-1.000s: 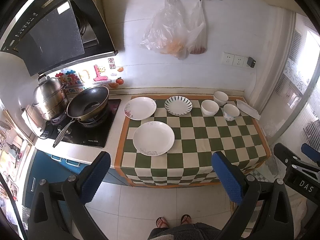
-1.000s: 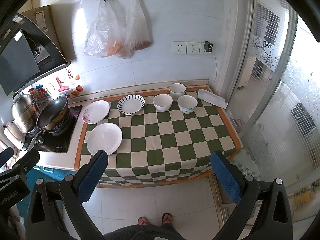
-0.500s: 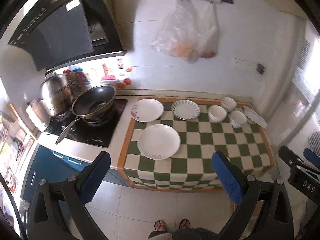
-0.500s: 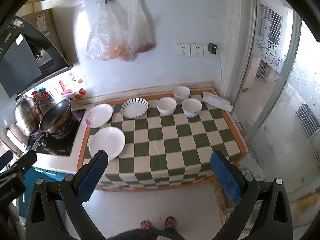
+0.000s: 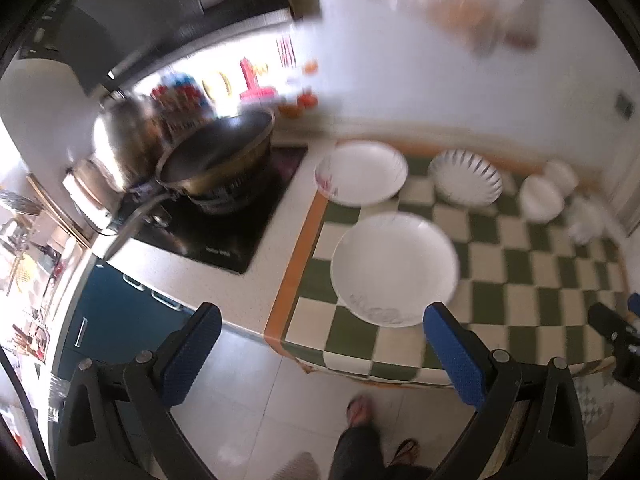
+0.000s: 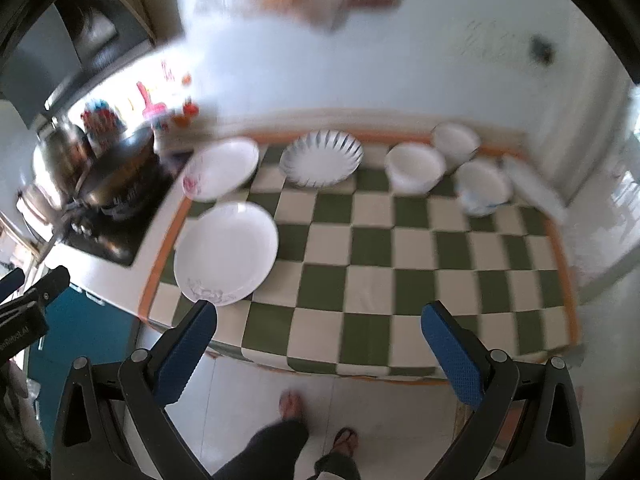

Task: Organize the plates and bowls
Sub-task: 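Lower both tools and grip the rim of the large white plate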

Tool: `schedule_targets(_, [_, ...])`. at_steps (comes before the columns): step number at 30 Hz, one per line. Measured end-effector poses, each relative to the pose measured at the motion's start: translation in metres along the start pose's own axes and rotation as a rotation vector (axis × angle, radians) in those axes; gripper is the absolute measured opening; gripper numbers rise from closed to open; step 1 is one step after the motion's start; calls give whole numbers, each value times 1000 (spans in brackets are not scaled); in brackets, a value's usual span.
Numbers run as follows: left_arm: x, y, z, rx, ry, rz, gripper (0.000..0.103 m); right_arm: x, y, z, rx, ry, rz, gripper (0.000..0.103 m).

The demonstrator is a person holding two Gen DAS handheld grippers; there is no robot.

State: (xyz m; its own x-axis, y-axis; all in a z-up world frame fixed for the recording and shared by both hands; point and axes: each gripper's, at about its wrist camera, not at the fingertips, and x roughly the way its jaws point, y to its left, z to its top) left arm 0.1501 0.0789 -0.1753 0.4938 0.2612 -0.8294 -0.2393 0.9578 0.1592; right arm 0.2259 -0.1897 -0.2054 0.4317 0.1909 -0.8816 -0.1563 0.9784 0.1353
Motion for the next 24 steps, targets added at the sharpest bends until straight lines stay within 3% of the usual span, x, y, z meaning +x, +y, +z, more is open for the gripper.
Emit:
schedule_targets(5, [116, 9, 28, 14, 178, -61, 103, 126, 20, 32, -33, 124, 53, 98])
schedule_targets(10, [204, 6, 51, 70, 311, -143, 99, 228, 33, 62, 7, 269, 81, 95])
schedule_targets(15, [272, 0, 61, 106, 454, -239, 78, 292, 45, 78, 62, 400, 150, 71])
schedule_targets(17, [291, -4, 60, 134, 495, -268, 59, 313, 46, 81, 94, 439, 194, 61])
schedule_targets(20, [305, -4, 57, 138, 550, -305, 38, 337, 47, 82, 155, 509, 241, 47])
schedule_targets(24, [303, -1, 55, 109, 569, -383, 27, 347, 47, 80, 189, 529, 241, 26])
